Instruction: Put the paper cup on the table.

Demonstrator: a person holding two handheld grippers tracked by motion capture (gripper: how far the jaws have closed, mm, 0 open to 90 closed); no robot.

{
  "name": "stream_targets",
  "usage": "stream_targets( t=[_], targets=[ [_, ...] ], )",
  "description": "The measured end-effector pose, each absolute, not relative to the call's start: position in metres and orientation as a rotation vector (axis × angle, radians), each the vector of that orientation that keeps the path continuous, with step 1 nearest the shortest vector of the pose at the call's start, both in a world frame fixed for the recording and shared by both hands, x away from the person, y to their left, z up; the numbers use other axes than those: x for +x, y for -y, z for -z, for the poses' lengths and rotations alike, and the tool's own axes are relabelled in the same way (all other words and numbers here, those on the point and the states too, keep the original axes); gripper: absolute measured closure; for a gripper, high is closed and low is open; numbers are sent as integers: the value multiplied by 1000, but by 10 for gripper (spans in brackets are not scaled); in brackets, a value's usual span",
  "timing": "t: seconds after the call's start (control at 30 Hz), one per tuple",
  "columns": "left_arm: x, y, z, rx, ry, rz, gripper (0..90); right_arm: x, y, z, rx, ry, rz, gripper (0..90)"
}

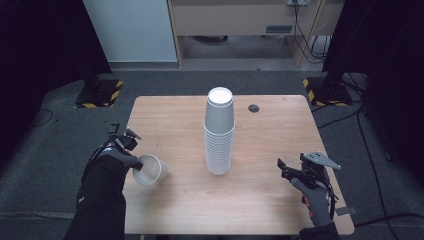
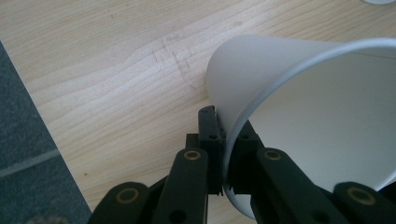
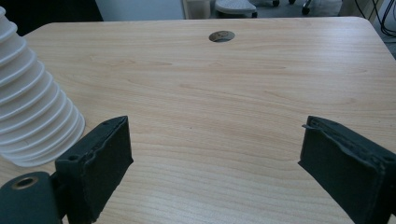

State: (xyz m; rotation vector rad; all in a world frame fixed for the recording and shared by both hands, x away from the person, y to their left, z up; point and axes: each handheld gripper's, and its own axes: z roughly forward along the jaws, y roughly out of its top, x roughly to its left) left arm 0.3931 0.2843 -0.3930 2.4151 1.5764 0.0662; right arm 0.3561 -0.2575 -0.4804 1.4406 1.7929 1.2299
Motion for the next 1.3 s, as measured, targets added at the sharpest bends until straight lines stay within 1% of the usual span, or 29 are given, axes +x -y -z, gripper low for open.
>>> stream_targets(
  t=[0.07,0.27,0.37,0.6,0.77,0.8,0.83,0.97,1.03,1.07,1.13,1.17,1.2,1.23,1.3],
  targets=[
    [395,-281,396,2411,-1629,-40,856,355,258,480,1443,-1798,-1232,91],
    [402,-273,401,2423,-1713,6,855,356,258,481,1443,-1798,-1231,91],
    [404,-269,404,2442,-1752,57,854,356,257,481,1439,-1803,-1232,91],
    [405,-266,409,2449,-1777,90,842,356,257,481,1442,-1802,-1234,91],
    [405,-269,412,2396,-1780,71,799,356,257,481,1440,-1805,-1233,90],
    [404,-270,413,2376,-1772,58,784,355,257,481,1440,-1803,-1234,90],
    [404,-271,413,2356,-1765,44,751,355,257,481,1438,-1805,-1234,90],
    [401,-276,413,2309,-1729,-26,695,356,256,481,1434,-1803,-1232,90],
    [398,-280,414,2263,-1696,-100,633,355,256,481,1434,-1802,-1233,89],
    [396,-282,414,2249,-1681,-126,630,355,257,481,1438,-1801,-1232,90],
    [392,-286,414,2196,-1633,-209,566,355,258,481,1438,-1802,-1229,89],
    [389,-287,414,2168,-1600,-251,555,355,258,481,1441,-1802,-1228,90],
    [385,-289,414,2132,-1571,-298,511,355,258,481,1441,-1800,-1228,89],
    [380,-291,415,2086,-1540,-368,492,355,258,481,1440,-1798,-1229,90],
    [372,-295,417,2003,-1498,-442,477,355,259,481,1443,-1796,-1230,89]
  ],
)
